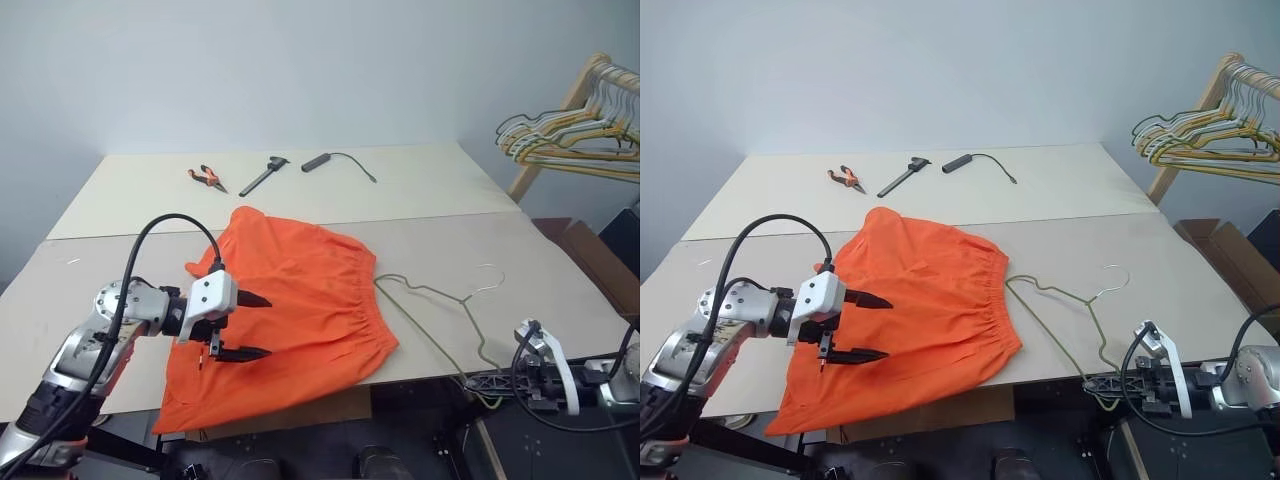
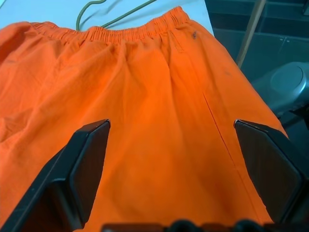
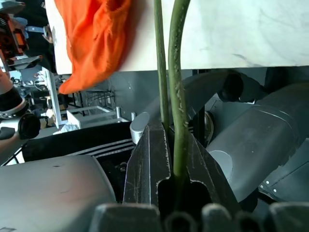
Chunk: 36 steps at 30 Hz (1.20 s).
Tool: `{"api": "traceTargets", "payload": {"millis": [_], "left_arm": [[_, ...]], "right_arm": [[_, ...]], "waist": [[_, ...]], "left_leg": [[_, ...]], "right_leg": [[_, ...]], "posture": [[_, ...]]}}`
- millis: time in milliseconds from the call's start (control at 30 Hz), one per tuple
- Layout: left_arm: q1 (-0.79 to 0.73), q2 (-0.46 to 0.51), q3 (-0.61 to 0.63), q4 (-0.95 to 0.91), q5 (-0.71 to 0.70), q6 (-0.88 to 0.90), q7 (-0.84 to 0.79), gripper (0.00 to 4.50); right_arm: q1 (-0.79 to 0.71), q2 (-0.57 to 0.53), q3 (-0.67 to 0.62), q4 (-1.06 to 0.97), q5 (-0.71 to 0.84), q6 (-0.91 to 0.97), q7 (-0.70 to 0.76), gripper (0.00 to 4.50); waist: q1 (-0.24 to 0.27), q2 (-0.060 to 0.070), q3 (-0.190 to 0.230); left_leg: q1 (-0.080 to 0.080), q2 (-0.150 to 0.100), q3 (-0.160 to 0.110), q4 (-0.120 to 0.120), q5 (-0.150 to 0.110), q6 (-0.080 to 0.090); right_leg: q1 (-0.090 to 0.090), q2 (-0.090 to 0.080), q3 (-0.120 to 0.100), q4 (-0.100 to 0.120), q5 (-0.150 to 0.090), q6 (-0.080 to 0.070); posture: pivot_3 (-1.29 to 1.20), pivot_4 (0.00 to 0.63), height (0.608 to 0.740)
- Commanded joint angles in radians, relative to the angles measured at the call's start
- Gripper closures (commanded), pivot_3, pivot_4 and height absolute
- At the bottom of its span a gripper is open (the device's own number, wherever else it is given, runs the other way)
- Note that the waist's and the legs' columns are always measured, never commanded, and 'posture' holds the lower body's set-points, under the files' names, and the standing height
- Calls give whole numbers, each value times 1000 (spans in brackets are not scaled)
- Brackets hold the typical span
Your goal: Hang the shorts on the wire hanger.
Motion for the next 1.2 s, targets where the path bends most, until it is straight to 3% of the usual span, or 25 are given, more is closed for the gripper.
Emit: {"api": "traceTargets", "payload": {"millis": [33, 600, 867, 1200], "left_arm": [[-9, 13, 16, -33, -16, 4, -3, 37], [20, 8, 24, -36, -14, 10, 30, 37], [40, 12, 27, -50, -14, 12, 42, 37], [38, 8, 21, -46, -11, 10, 48, 37]], "right_arm": [[-12, -2, -25, 7, 4, -19, 31, 4500], [-26, 56, -21, -53, 20, -7, 53, 4500], [-56, 56, -9, 63, -49, -57, 44, 4500], [-42, 58, 34, 14, -54, -76, 92, 4500]], "waist": [[1, 0, 0], [3, 0, 0], [9, 0, 0], [17, 0, -1]], "left_leg": [[0, 0, 0, 0, 0, 0], [0, 0, 0, 0, 0, 0], [0, 0, 0, 1, 0, 0], [1, 0, 0, 1, 0, 0]], "right_leg": [[0, 0, 0, 0, 0, 0], [1, 0, 0, 0, 0, 0], [1, 0, 0, 1, 0, 0], [1, 0, 0, 1, 0, 0]], "posture": [[6, 0, 740], [28, 0, 740], [29, 0, 740], [34, 0, 740]]}}
